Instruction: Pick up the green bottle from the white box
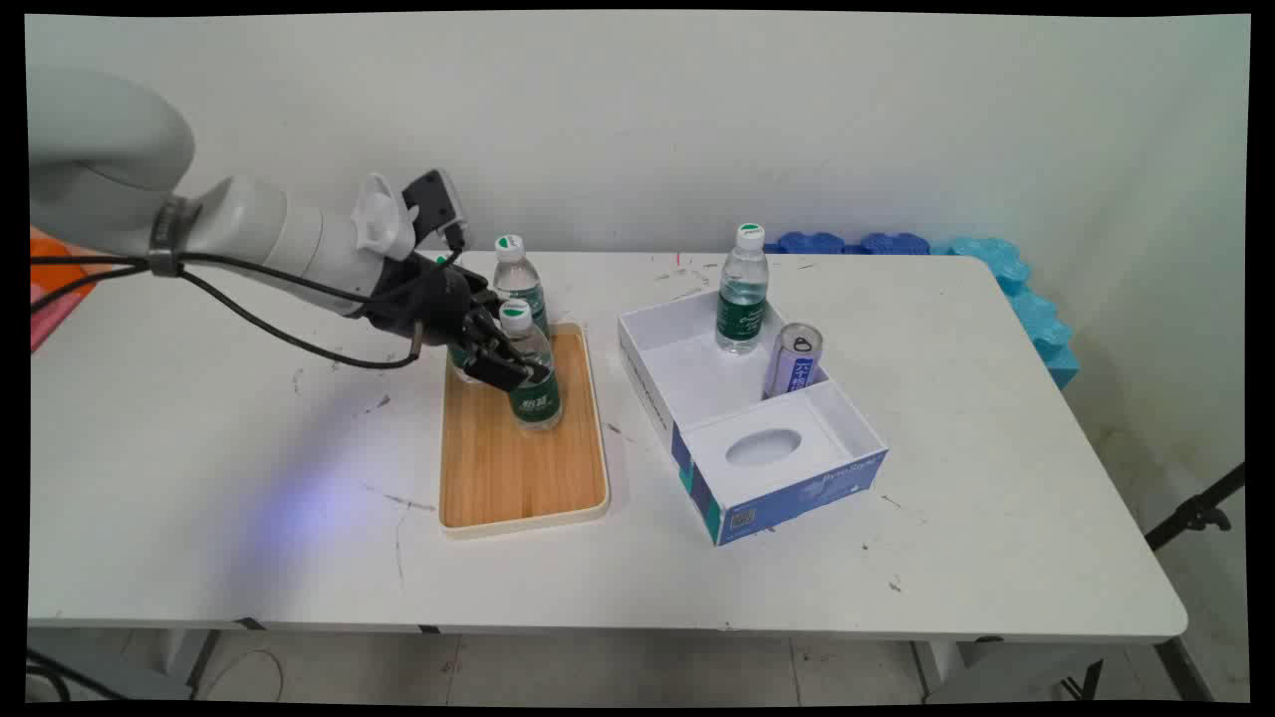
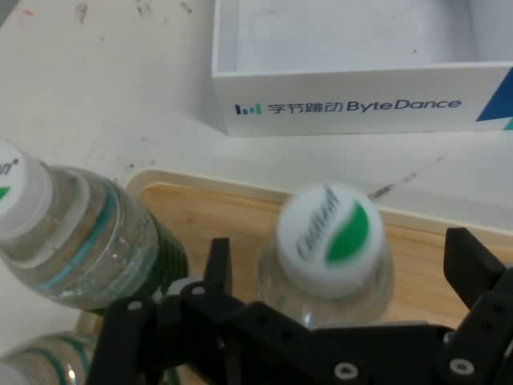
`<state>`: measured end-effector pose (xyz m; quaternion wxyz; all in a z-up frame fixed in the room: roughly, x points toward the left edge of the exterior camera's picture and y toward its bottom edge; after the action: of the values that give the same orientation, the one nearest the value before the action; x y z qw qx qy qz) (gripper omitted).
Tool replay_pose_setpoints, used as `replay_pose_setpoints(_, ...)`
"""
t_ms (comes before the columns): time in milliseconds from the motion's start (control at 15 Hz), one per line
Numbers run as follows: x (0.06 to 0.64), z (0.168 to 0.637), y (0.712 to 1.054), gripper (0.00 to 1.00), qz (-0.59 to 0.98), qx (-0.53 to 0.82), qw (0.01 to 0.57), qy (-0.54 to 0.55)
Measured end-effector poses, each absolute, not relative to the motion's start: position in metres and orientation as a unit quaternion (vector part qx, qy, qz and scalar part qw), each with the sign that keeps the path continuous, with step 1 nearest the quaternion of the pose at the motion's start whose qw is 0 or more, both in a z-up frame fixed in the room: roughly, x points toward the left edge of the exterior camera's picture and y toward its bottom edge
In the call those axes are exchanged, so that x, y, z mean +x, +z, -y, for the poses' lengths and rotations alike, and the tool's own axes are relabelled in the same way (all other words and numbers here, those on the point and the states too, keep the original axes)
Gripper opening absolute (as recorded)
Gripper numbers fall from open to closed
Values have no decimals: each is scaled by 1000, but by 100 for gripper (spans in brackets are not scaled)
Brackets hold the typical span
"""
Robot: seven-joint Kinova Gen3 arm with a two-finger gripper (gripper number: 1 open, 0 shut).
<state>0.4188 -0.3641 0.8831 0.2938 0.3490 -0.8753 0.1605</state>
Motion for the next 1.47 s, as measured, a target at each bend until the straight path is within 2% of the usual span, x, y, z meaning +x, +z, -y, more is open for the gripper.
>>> replay_pose_setpoints(467, 407, 373, 937, 100, 876, 351, 295, 149)
replay_pose_setpoints(867, 375, 404, 981, 100, 883, 337, 289, 154)
replay_pose_setpoints(1133, 347, 435, 984, 100, 893, 314, 284, 152)
replay_pose_setpoints(1467, 308, 486, 965, 100, 908, 276, 278, 150)
